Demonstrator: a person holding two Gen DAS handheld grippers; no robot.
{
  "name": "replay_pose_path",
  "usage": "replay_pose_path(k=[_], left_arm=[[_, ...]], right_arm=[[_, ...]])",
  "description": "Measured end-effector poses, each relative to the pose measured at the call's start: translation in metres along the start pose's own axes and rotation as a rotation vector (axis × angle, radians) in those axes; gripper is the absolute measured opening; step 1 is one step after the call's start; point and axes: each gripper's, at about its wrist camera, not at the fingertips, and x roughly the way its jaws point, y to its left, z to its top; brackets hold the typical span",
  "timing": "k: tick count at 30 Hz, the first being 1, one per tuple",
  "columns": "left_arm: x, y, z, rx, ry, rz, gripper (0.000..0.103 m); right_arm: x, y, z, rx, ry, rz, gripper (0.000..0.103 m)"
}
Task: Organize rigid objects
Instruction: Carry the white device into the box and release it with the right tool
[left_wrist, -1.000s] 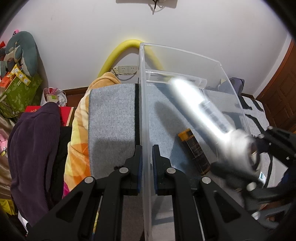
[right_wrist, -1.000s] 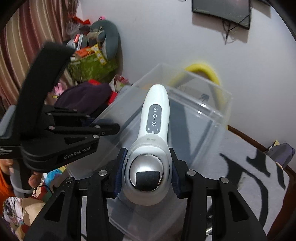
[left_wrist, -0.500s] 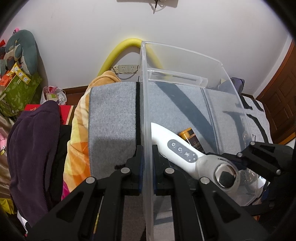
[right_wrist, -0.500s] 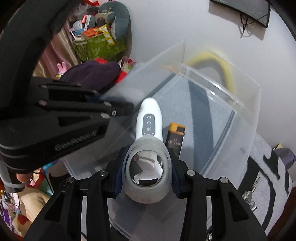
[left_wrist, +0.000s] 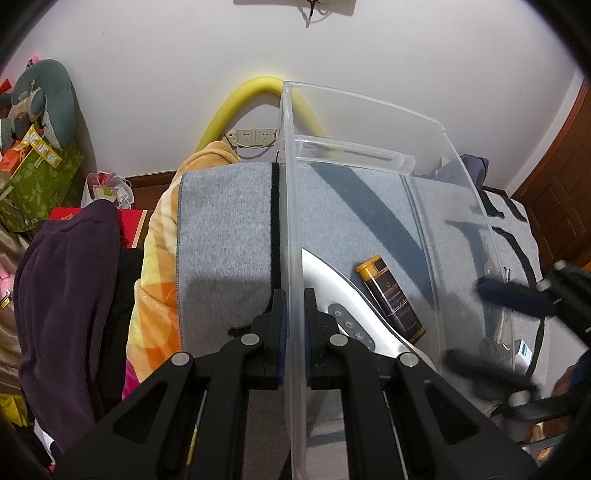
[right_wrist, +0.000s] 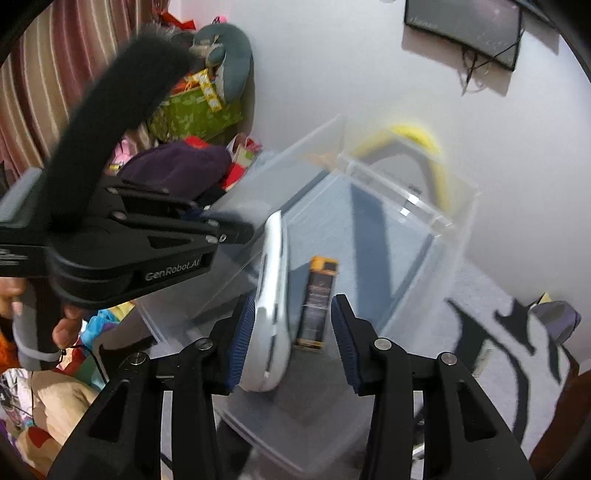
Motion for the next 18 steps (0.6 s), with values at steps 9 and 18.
replay_pose_path(k=[9, 18], left_arm=[[-0.001, -0.003, -0.001, 0.009, 0.001, 0.009, 0.007], [-0.001, -0.007, 0.000, 0.019, 0.007, 0.023, 0.007]], right_arm=[[-0.053, -0.041, -0.018, 0.077, -0.111, -0.098, 0.058], [-0.080, -0.086, -0.078, 0.168, -0.059, -0.187, 0.062]])
